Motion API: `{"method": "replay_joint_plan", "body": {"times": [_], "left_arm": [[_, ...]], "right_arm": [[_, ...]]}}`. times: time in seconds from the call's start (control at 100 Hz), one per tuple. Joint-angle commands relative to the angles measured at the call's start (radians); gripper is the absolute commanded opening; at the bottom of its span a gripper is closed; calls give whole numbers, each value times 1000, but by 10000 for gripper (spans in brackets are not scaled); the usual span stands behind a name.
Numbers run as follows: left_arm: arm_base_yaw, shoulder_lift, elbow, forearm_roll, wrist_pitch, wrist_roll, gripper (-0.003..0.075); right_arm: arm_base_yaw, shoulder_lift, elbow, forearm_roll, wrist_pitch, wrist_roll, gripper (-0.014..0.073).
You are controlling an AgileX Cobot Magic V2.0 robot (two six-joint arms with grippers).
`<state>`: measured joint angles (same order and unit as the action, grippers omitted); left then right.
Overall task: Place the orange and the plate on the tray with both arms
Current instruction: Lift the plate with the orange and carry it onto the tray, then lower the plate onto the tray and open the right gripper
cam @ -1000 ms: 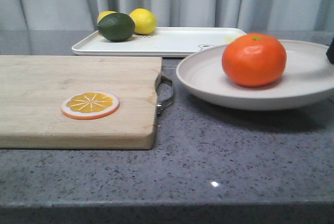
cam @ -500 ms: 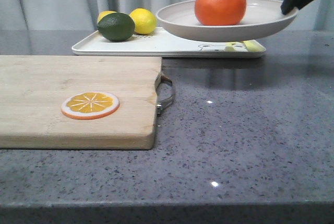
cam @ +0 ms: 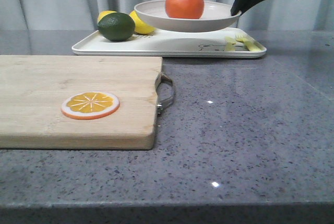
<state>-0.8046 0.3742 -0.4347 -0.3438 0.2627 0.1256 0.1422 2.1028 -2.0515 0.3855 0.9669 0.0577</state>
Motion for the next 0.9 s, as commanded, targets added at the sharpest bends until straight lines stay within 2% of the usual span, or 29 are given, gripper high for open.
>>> {"method": "replay_joint_plan", "body": {"times": [0.0,0.21,0.47,0.75,0.82,0.89], "left_arm": [[2,6,-27,-13,-81,-3,-20],[2,6,-27,-13,-81,-3,-20],[2,6,-27,-13,-81,-3,-20],[2,6,-27,-13,-81,-3,-20],[2,6,-27,-13,-81,-3,-20],[2,6,-27,-13,-81,-3,-20]], "right_arm": [[-1,-8,-106,40,-28,-8,-67],[-1,93,-199,50,-39,-8,-67],[-1,124,-199,58,-104,-8,-67],[-1,152,-199,69,-95,-8,-63],[-1,152,-199,69,-95,-8,-13],[-1,152,-199,69,-94,-8,87]]}}
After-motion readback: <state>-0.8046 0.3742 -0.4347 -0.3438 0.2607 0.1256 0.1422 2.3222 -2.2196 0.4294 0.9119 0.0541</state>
